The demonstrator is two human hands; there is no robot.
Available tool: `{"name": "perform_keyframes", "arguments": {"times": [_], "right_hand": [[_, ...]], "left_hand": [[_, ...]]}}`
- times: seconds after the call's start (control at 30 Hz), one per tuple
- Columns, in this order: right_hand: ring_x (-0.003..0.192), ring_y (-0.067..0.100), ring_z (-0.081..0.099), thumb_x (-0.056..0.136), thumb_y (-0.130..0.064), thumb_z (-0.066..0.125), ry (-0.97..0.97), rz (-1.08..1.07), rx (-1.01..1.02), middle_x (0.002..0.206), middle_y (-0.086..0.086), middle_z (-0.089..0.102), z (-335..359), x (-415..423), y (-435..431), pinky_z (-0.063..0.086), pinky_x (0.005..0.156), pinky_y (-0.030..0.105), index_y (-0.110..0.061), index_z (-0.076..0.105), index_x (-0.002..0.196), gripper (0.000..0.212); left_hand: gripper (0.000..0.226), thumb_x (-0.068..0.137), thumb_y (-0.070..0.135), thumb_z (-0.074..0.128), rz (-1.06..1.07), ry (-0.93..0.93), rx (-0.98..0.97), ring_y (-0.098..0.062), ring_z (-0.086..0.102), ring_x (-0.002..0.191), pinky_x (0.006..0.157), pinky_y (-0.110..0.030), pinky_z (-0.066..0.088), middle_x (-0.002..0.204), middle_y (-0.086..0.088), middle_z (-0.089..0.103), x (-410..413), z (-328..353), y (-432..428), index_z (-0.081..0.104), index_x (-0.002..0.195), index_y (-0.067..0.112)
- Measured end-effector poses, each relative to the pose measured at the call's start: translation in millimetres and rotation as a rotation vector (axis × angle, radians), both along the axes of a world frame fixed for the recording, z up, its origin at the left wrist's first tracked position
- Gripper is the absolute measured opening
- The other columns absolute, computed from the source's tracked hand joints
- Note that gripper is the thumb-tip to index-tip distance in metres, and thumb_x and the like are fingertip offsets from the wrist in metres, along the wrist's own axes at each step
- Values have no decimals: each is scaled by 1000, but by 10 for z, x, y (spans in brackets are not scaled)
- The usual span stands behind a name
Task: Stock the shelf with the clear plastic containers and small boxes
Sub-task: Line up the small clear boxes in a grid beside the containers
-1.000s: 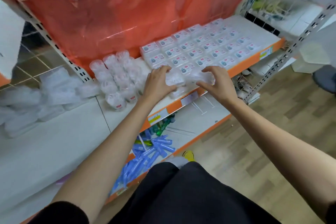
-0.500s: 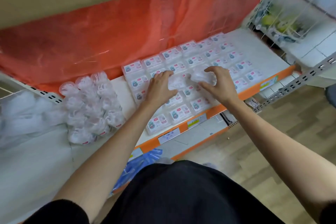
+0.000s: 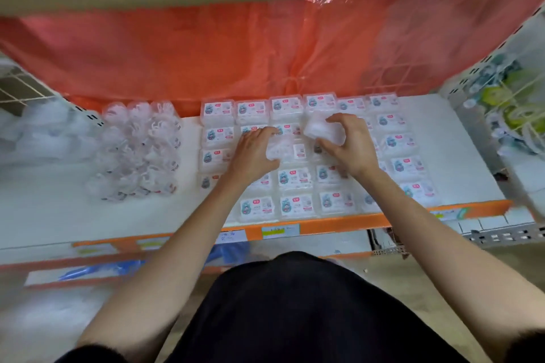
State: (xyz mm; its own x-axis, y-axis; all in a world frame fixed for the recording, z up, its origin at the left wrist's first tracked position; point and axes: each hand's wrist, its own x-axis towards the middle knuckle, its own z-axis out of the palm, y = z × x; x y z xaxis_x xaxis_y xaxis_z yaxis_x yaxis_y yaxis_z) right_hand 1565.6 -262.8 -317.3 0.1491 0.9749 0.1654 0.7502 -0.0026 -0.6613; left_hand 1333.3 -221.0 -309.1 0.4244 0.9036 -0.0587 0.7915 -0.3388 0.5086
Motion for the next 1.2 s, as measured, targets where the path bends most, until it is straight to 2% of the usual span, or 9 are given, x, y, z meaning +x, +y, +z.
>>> {"name": "perform_keyframes", "arguments": {"times": [0.2,0.33,0.53,0.7,0.87,0.97,1.03,1.1,1.2], "right_hand": [[116,26,49,81,-30,78,25,155,-7,124,5,61,41,293,77,36,95,29,-13,60,120,46],[118,23,49,78,-31,80,48,250,-18,126,2,60,70,466,40,36,97,29,-15,60,121,50],[120,22,49,77,-31,82,35,362,7,127,1,60,77,664,-33,33,99,23,-16,60,124,54],[119,22,51,73,-28,83,47,407,31,127,0,61,99,755,-57,37,99,29,-17,60,125,58],[115,9,51,77,-34,83,417,187,-11,129,-8,52,84,737,-112,44,89,12,-24,54,127,59],[108,15,62,85,-37,76,725,-20,-169,120,1,62,70,781,-126,53,83,22,-15,58,126,49],[93,16,67,90,-30,71,850,-10,-260,101,2,69,110,769,-159,55,75,22,-9,65,118,36],[80,14,66,90,-18,71,896,23,-277,84,-2,67,129,732,-196,56,71,22,-15,68,105,15],[76,13,65,88,-7,72,922,29,-242,78,-5,66,151,683,-233,57,77,28,-24,66,96,20]], "left_hand": [[59,86,34,70,228,-73,-8,-24,37,133,110,-37,25,140,-5,48,263,30,-133,47,136,15],[37,95,27,60,487,-337,-10,-23,53,121,105,-36,39,128,-9,59,659,122,-235,57,126,8],[48,89,46,58,591,-510,-329,-24,62,91,86,-33,49,96,-11,67,1178,253,-330,67,104,2],[22,95,17,61,667,-792,-610,-18,62,85,62,-20,56,102,-11,64,1313,243,-360,65,112,4],[16,95,16,63,700,-944,-612,-15,64,90,70,-19,57,101,-6,66,1311,220,-412,63,108,8],[10,95,15,62,694,-1012,-621,-15,63,90,73,-19,57,96,-1,63,1298,231,-439,59,104,15],[16,94,14,63,691,-1023,-614,-16,63,94,74,-18,56,99,-1,62,1286,228,-447,56,109,17],[20,95,15,63,689,-1009,-611,-18,62,101,76,-20,56,106,-4,62,1287,235,-471,56,113,17],[17,96,22,61,681,-989,-624,-18,61,105,82,-24,55,114,-4,62,1283,233,-480,56,112,20]]}}
